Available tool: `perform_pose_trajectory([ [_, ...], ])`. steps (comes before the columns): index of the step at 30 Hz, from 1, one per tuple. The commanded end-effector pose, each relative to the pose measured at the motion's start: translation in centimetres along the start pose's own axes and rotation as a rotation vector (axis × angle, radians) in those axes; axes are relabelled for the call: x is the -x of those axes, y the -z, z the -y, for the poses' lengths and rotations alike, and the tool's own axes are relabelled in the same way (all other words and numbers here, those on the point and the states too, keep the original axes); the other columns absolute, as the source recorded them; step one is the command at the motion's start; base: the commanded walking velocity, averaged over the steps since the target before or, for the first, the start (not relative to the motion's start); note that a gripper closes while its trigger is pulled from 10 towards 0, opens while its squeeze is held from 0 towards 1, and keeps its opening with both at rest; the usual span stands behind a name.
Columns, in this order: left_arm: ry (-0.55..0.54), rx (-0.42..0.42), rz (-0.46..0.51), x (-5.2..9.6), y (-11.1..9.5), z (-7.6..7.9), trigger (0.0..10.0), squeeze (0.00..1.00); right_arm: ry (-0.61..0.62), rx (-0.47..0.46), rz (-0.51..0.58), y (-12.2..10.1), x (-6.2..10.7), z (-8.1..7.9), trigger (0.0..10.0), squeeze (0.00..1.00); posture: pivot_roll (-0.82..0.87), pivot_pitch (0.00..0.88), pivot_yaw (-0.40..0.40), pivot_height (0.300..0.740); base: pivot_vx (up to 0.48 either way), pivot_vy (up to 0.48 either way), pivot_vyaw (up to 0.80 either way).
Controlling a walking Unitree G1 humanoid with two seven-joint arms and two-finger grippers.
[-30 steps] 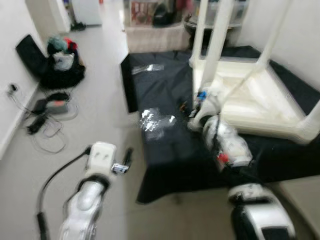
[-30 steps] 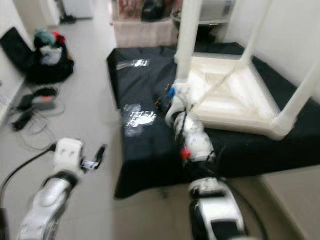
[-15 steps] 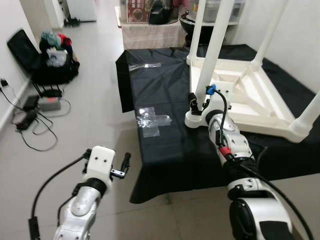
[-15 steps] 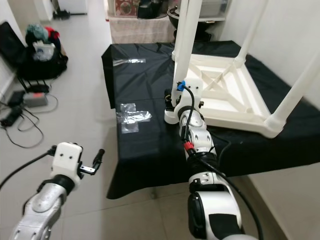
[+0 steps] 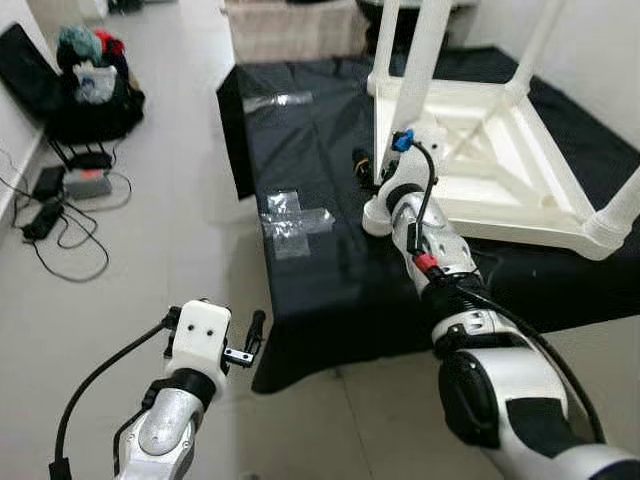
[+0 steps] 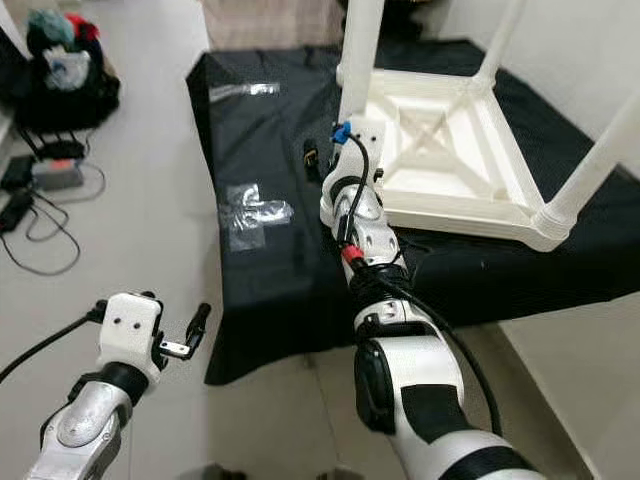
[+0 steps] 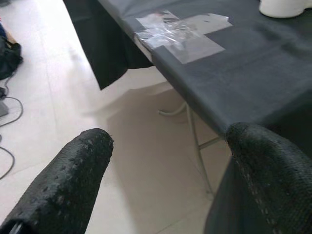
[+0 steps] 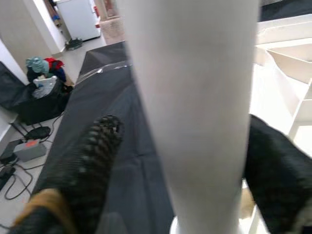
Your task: Building children table
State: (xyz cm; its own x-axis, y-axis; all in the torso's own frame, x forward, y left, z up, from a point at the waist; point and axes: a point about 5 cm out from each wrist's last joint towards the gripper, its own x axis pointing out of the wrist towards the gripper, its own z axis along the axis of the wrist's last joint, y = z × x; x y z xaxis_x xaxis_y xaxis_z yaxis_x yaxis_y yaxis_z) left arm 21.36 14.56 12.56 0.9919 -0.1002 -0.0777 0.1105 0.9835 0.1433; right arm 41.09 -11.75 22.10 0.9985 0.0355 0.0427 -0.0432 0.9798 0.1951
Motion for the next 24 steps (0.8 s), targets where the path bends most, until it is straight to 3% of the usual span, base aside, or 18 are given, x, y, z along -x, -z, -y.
perform_pose_trajectory([
  [1, -0.001, 0.001, -0.014, 0.4, 0.0, 0.1, 10.0, 0.00, 0.019, -0.013, 0.009, -0.2, -0.2, 0.2, 0.0, 0.00, 0.07, 0.163, -0.073, 0.740, 0.000, 0.000, 0.00],
  [13, -0.006, 0.002, -0.019, 0.5, -0.2, 0.1, 10.0, 0.00, -0.024, -0.010, 0.029, 0.0, 0.1, 0.7, 0.0, 0.00, 0.07, 0.160, -0.071, 0.740, 0.000, 0.000, 0.00],
  [16, -0.006, 0.002, -0.021, 0.5, -0.2, 0.0, 10.0, 0.00, -0.113, 0.008, 0.063, -0.4, 0.2, 0.0, 0.0, 0.00, 0.06, 0.156, -0.062, 0.740, 0.000, 0.000, 0.00],
  [20, -0.004, -0.002, -0.025, 0.3, -0.1, -0.2, 10.0, 0.00, -0.425, 0.062, 0.117, -0.7, 1.6, -2.0, 0.0, 0.00, 0.04, 0.151, -0.052, 0.740, 0.000, 0.000, 0.00],
  [24, -0.003, -0.004, -0.027, 0.2, -0.1, -0.3, 10.0, 0.00, -0.517, 0.095, 0.101, -0.3, 2.5, -1.9, 0.0, 0.00, 0.03, 0.153, -0.048, 0.740, 0.000, 0.000, 0.00],
])
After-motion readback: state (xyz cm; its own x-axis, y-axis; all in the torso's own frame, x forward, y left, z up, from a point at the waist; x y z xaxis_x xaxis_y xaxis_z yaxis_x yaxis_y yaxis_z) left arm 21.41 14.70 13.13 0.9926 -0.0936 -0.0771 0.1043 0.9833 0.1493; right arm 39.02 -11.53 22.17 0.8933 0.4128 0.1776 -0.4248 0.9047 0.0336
